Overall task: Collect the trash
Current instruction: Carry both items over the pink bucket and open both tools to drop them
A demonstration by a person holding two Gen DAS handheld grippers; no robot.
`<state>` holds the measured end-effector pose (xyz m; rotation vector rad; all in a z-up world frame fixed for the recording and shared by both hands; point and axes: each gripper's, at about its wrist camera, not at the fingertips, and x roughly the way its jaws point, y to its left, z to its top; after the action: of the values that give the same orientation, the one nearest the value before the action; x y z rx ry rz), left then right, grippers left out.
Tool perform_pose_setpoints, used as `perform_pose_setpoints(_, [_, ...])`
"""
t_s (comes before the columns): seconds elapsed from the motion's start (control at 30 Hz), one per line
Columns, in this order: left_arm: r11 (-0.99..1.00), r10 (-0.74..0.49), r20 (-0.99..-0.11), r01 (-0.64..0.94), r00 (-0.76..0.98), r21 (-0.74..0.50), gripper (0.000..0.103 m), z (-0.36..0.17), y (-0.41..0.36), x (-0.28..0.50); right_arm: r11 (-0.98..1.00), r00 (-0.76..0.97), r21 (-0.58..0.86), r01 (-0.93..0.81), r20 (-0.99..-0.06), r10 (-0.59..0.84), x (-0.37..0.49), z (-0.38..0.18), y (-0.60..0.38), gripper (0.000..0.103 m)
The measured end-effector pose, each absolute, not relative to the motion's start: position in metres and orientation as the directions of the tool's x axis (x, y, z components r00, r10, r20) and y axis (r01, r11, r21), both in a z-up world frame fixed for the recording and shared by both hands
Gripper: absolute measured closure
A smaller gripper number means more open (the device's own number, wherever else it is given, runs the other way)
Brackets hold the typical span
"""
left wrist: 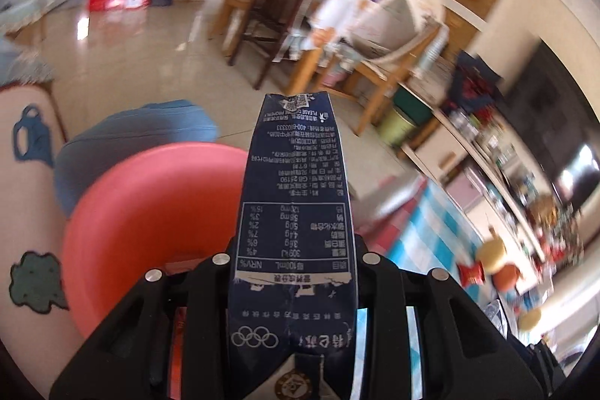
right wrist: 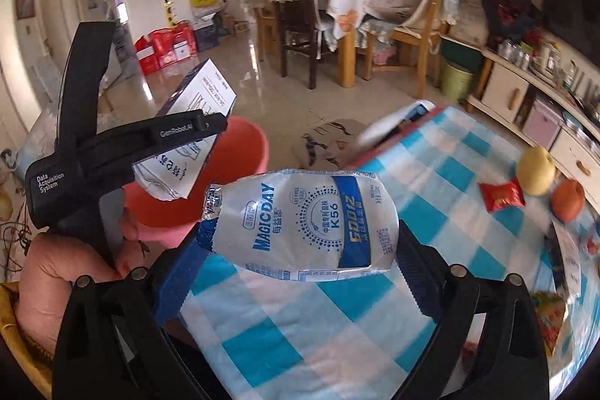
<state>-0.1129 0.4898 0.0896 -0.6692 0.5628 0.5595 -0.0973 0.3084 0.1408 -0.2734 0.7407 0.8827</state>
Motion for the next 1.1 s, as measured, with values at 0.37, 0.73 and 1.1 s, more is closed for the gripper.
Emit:
perform_pose_setpoints(0.37, [0.454, 0.307, -0.717, -0.759, 0.625, -0.467, 0.068, 0.061, 0.554, -0.136, 0.412, 0.340, -0.088, -0.907, -0.731, 0.592, -0.091, 0.116, 0.437, 0.009])
perform_pose_setpoints(0.73, [0.430, 0.349, -0.740, -0.800, 0.575, -0.419, 0.027, 0.055, 0.558, -0.140, 0.405, 0.302, -0.045, -0.913, -0.742, 0.599, -0.078, 0.104, 0.453, 0.006])
perform_pose_setpoints(1.1, [0.649, 0.424, -0.610, -0.694, 0.670, -0.312, 0.019, 0.086, 0.503, -0.116, 0.627, 0.451, -0.002, -0.779, -0.697, 0.557, -0.092, 0.124, 0.361, 0.006])
